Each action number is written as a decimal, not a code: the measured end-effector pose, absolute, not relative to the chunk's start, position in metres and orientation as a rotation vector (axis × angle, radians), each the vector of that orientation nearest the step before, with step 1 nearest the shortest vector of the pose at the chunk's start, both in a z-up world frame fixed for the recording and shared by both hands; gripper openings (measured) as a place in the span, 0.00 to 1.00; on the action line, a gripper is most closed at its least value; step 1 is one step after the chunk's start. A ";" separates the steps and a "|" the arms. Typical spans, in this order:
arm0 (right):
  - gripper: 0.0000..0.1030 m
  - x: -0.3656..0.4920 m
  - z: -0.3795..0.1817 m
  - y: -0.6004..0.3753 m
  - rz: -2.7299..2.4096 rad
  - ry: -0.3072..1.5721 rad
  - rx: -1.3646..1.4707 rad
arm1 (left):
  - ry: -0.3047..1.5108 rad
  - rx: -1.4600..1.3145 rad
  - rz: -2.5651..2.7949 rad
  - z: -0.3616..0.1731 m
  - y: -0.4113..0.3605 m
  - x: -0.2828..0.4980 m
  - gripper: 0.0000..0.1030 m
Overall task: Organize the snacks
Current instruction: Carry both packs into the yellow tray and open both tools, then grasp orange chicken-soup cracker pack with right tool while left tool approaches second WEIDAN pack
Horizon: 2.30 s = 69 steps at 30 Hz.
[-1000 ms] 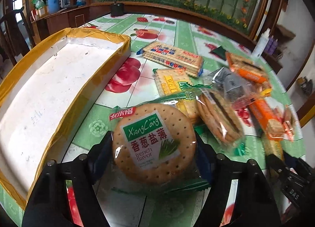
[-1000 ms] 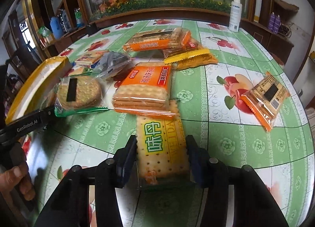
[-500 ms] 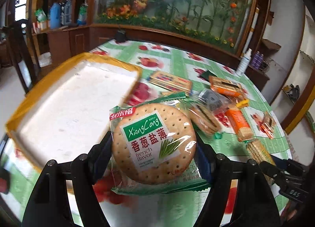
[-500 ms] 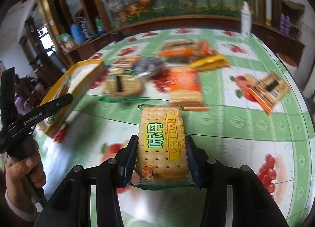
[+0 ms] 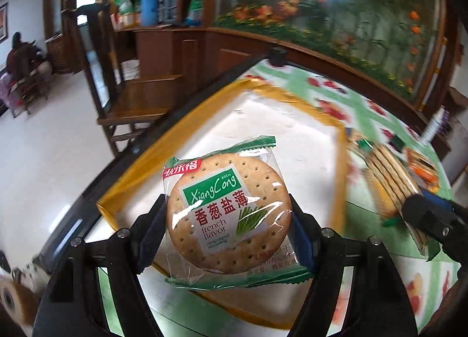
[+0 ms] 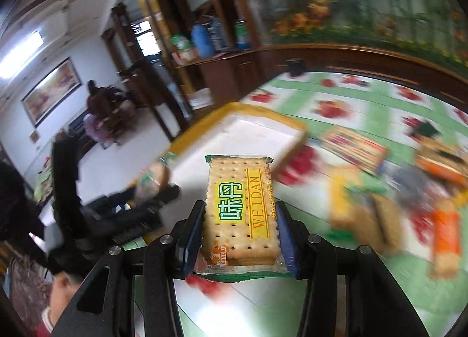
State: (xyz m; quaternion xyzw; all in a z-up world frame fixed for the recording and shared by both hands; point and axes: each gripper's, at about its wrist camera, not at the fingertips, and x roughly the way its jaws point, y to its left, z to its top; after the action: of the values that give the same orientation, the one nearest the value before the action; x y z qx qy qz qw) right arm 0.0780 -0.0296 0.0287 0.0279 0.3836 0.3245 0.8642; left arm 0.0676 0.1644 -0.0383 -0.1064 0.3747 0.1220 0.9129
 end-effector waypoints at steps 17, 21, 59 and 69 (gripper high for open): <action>0.49 0.138 -0.023 0.056 0.661 0.921 -0.003 | 0.880 -0.131 0.265 -0.052 0.181 0.101 0.78; 0.79 0.134 -0.016 0.038 0.667 0.889 0.049 | 0.909 -0.041 0.306 -0.053 0.171 0.104 0.81; 0.87 0.092 -0.023 -0.260 0.156 0.790 0.157 | 0.892 -0.249 -0.022 -0.035 -0.005 0.161 0.86; 0.87 0.097 -0.027 -0.263 0.138 0.786 0.153 | 0.965 -0.144 0.025 -0.059 -0.025 0.194 0.87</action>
State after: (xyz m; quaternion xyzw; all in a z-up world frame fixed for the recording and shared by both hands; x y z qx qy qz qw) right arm 0.0968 -0.2634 -0.0273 0.0744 0.3825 0.0673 0.9185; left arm 0.1935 -0.0246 -0.0585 -0.0691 0.4635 0.0120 0.8833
